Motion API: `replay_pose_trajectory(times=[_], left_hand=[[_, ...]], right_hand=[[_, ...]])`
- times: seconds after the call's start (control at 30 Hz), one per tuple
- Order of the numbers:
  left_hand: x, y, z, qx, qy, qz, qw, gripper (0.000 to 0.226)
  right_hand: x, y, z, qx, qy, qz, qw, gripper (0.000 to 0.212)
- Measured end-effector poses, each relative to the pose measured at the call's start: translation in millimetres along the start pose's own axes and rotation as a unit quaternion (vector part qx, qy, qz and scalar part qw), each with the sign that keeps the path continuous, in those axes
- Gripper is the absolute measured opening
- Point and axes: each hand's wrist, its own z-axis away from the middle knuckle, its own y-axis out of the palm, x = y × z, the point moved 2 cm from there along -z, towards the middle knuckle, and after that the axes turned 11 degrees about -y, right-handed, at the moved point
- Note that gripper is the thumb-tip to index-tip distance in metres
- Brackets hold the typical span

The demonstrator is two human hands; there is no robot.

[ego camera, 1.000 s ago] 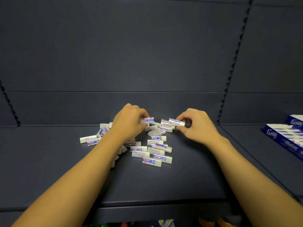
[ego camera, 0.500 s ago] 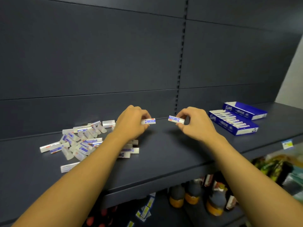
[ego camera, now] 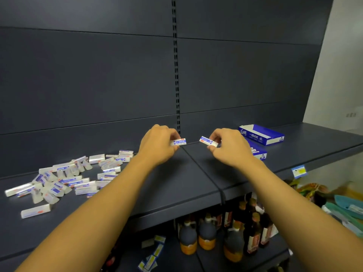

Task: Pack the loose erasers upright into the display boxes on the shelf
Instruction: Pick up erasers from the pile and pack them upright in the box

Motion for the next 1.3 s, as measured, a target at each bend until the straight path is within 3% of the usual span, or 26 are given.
replay_pose_trajectory(times=[0.37,0.97,1.3], left_hand=[[-84.6,54.6,-11.2,0.01,-0.045,0.012,0.999,0.021],[-135.4,145.3,-122.4,-0.001,-0.025,0.018,1.0,0.021],[-148.4,182.1,-157.3,0.01,-0.011,-0.011,1.0,0.02]], right_hand=[[-97.8,-45.8,-2.7,0.047,0.002,0.004,0.999,0.018],[-214.5,-28.8,-86.0,0.025,-0.011,-0.007,1.0,0.018],[-273.2,-1.6,-129.1,-0.001,-0.056,-0.085,0.995,0.015]])
